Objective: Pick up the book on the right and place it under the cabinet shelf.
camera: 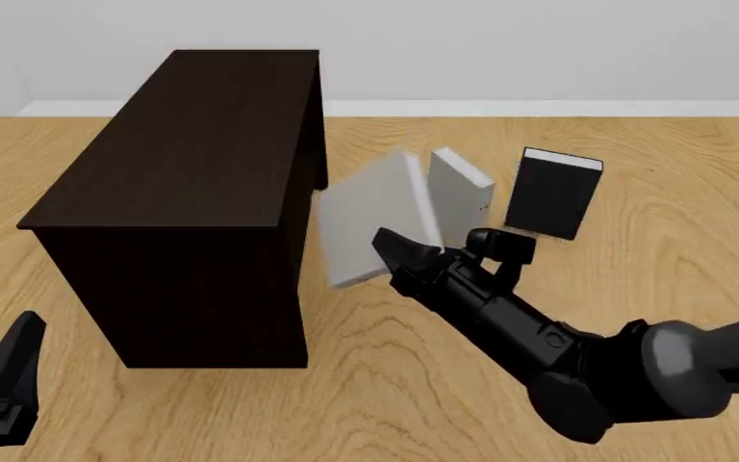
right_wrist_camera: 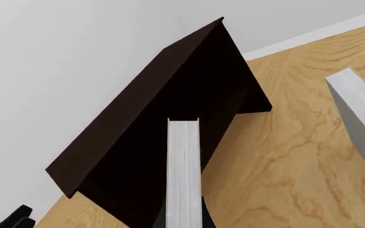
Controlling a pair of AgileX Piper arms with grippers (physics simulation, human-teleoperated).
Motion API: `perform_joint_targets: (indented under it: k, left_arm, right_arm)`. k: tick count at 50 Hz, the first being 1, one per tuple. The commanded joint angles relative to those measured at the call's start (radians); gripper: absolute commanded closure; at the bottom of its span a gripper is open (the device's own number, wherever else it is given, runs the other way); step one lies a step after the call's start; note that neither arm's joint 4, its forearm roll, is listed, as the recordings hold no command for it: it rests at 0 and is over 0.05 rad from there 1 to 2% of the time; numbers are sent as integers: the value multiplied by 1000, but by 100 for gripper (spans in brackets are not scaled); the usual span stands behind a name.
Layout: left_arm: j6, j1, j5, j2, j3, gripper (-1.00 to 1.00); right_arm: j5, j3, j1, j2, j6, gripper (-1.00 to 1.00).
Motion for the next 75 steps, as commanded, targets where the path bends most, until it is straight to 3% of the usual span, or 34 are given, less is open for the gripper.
perform_joint_targets:
  k: [1,11,36,75]
  left_arm:
    - [0,0,1,-1,0,-100]
    - [0,0,1,-1,0,-100]
    - [1,0,2,-3,0,-100]
    - [0,1,4,-2,-3,-100]
  right_arm:
    - [-79,-13,3,67,53,100]
    - [-133,-18,-7,132,80,100]
    - [-135,-70,-55,178,159,100]
    - [-135,-151,-61,328,218,100]
